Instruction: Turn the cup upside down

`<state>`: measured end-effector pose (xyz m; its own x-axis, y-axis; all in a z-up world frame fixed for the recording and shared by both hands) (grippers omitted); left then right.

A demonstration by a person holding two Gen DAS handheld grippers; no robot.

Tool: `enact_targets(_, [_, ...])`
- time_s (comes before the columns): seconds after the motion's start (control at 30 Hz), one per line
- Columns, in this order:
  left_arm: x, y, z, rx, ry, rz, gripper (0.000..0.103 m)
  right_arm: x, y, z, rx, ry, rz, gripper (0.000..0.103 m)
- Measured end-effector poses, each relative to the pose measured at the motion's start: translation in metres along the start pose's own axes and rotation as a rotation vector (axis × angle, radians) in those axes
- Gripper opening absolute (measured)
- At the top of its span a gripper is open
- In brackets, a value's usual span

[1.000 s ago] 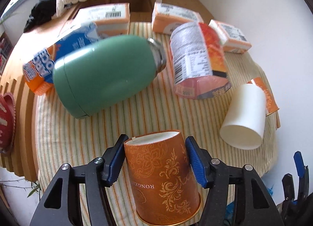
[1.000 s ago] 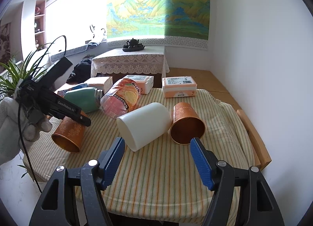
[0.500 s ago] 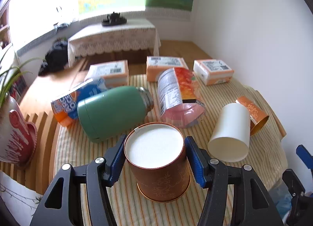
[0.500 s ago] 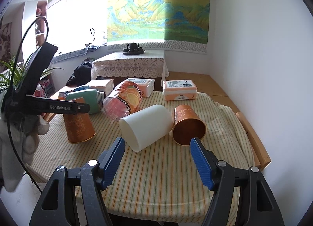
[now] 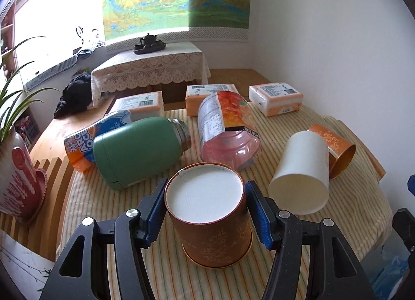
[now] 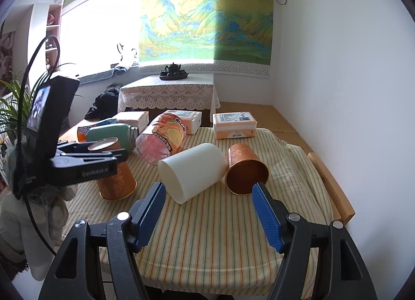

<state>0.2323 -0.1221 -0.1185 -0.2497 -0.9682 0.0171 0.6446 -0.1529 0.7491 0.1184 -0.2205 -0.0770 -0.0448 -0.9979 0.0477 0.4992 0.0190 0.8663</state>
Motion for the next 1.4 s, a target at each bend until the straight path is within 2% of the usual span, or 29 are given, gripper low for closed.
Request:
enact_targets(0.23, [0.008, -0.008, -0.008, -0.018, -0.046, -0.020, 0.063, 0.003, 0.000, 0.000, -0.003, -0.010, -0.010, 0.065])
enact_targets(0.43, [0.016, -0.010, -0.005, -0.002, -0.071, -0.047, 0.078, 0.005, 0.000, 0.000, -0.003, -0.014, -0.012, 0.065])
enact_targets(0.53, [0.020, -0.011, -0.002, 0.004, -0.083, -0.061, 0.089, 0.005, -0.001, 0.000, -0.005, -0.015, -0.010, 0.065])
enact_targets(0.63, [0.018, -0.009, 0.003, 0.022, -0.073, -0.060, 0.091, 0.004, -0.001, 0.001, -0.005, -0.014, -0.008, 0.065])
enact_targets(0.97, [-0.023, -0.017, 0.036, 0.064, -0.034, 0.010, 0.098, -0.011, -0.002, 0.003, -0.008, 0.001, 0.008, 0.066])
enact_targets(1.27, [-0.069, -0.053, 0.074, 0.064, 0.032, 0.073, 0.101, -0.035, -0.008, 0.002, -0.008, 0.016, 0.047, 0.072])
enact_targets(1.4, [-0.082, -0.067, 0.098, 0.095, 0.058, 0.114, 0.102, -0.044, -0.013, 0.004, 0.000, 0.014, 0.064, 0.074])
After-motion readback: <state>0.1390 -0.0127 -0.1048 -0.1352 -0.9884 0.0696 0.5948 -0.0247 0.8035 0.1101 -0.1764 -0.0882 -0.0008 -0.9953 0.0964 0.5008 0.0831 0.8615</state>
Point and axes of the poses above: each gripper's, at about its wrist camera, not at the fingertips, and z roughly against the way its jaws point, x to its right, y to its top, the point moved 10 cm from there along -z, roughly the way its jaws point
